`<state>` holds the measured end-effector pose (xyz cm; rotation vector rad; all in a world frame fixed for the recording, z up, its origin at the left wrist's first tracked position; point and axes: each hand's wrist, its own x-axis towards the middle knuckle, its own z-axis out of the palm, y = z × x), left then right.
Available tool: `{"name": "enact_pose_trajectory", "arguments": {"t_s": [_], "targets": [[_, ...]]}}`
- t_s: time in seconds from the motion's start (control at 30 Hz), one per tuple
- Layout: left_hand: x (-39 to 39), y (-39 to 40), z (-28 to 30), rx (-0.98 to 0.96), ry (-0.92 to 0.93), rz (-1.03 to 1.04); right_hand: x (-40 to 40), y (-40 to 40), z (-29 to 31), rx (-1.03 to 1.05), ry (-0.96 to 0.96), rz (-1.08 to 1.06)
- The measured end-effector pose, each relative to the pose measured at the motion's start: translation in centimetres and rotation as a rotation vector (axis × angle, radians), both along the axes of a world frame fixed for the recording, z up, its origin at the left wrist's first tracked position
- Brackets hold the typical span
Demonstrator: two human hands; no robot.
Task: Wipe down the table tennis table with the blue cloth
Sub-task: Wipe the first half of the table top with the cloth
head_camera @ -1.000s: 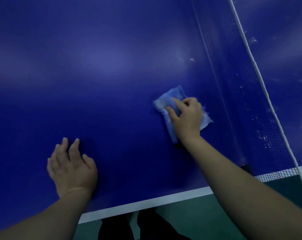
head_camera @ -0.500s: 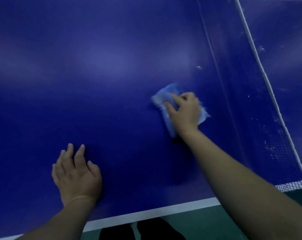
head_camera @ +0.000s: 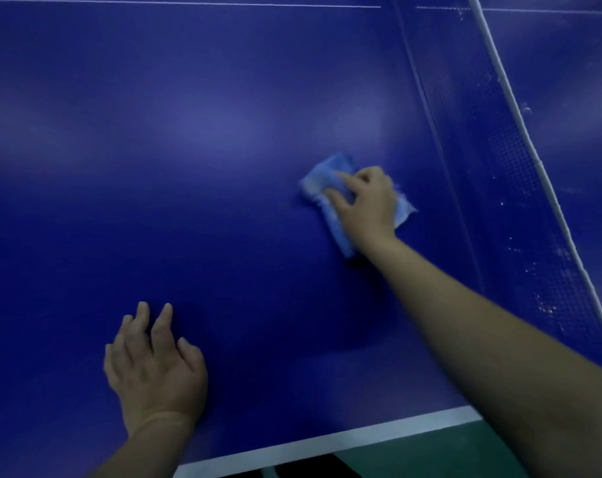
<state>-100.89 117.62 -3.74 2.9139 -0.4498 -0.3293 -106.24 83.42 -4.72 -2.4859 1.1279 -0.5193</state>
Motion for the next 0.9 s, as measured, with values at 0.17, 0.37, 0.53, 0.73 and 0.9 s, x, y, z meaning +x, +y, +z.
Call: {"name": "enact_pose_trajectory", "arguments": {"t_s": [0.17,0.37,0.53,0.73,0.9], "targets": [[-0.1,-0.1,-0.1,-0.015,-0.006,0.01,4.5,-10.4,0.9,-0.01,0.086,-0.393],[-0.1,-0.2,0.2,-0.026,-0.016,0.009,10.2,-5.6,1.2,-0.006,0.145,0.041],[-0.1,-0.2,0.2,-0.026,-0.016,0.012,1.7,3.7,0.3,-0.015,-0.047,0.361],[-0.1,0.0,-0.1,-0.021,-0.025,-0.008,5.0,-6.5,0.5,-0.088,0.074,-0.212],[-0.1,0.2,-0.2,-0.034,-0.036,-0.001,13.4,-6.1,1.4,-0.037,0.121,-0.033]]}}
